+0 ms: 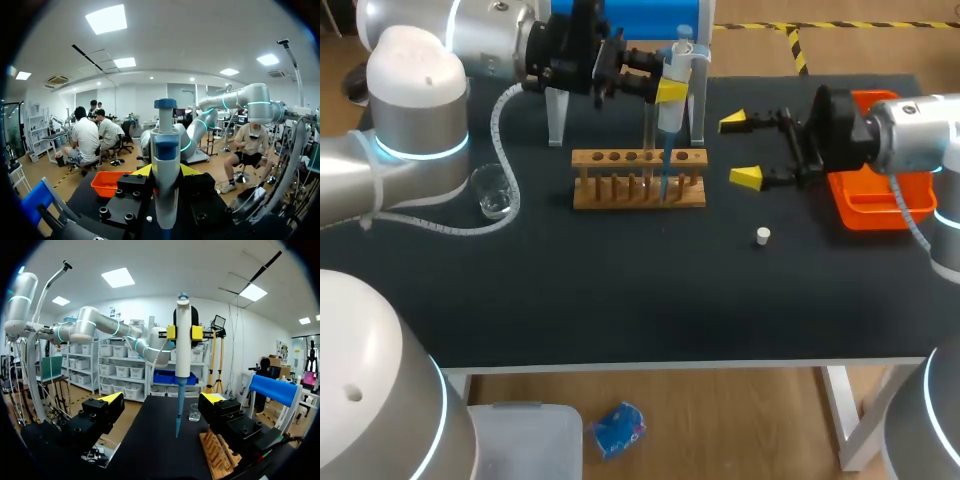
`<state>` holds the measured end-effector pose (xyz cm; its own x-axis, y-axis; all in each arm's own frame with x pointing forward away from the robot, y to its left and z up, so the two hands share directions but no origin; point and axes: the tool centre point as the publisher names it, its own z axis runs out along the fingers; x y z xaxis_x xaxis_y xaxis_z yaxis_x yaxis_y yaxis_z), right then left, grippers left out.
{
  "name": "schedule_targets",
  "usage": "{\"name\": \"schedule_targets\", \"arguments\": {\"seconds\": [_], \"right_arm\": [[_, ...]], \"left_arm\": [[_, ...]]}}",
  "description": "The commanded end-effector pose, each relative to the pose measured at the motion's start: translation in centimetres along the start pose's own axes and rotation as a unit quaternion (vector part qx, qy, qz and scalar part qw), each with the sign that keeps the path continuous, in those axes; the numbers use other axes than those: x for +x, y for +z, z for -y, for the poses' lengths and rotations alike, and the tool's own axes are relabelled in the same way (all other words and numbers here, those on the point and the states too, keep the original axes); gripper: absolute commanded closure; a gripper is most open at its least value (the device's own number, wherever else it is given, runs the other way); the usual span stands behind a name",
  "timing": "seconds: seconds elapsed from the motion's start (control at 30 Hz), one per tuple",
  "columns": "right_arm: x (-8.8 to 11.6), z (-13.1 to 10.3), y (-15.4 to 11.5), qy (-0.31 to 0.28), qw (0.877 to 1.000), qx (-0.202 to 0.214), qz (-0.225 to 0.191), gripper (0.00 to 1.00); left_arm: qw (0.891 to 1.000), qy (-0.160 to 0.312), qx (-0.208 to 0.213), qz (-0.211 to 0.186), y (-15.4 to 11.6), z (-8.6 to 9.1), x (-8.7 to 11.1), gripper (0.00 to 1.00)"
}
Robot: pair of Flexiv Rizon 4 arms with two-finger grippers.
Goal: Invert the test tube, pick up the pipette, mount the tip to pipette, aspirate from beaker and dispense into the tube, eject the tip, return the pipette, and cap with the stopper.
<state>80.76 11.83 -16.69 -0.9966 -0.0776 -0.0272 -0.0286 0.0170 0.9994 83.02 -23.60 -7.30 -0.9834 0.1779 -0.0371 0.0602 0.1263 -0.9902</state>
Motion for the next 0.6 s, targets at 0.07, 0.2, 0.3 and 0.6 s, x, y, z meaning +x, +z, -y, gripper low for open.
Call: {"name": "schedule_targets", "arguments": {"seconds": [0.07, 0.2, 0.3, 0.6], "right_arm": [[-0.8, -0.4, 1.9, 0.023, 1.0, 0.004, -0.003, 0.0], [-1.3, -1.0, 2.8, 0.042, 0.999, 0.004, 0.001, 0.0], [-1.7, -1.7, 3.4, 0.042, 0.999, 0.004, 0.004, 0.0], [-2.4, -3.1, 5.7, 0.037, 0.998, 0.024, 0.043, 0.0]], "left_arm": [[1.0, 0.001, 0.001, -0.001, 0.0, 0.0, 0.0, 1.0], [1.0, 0.001, 0.001, -0.001, 0.0, 0.0, 0.0, 1.0], [1.0, 0.001, 0.001, -0.001, 0.0, 0.0, 0.0, 1.0], [1.0, 0.001, 0.001, -0.001, 0.0, 0.0, 0.0, 1.0]]}}
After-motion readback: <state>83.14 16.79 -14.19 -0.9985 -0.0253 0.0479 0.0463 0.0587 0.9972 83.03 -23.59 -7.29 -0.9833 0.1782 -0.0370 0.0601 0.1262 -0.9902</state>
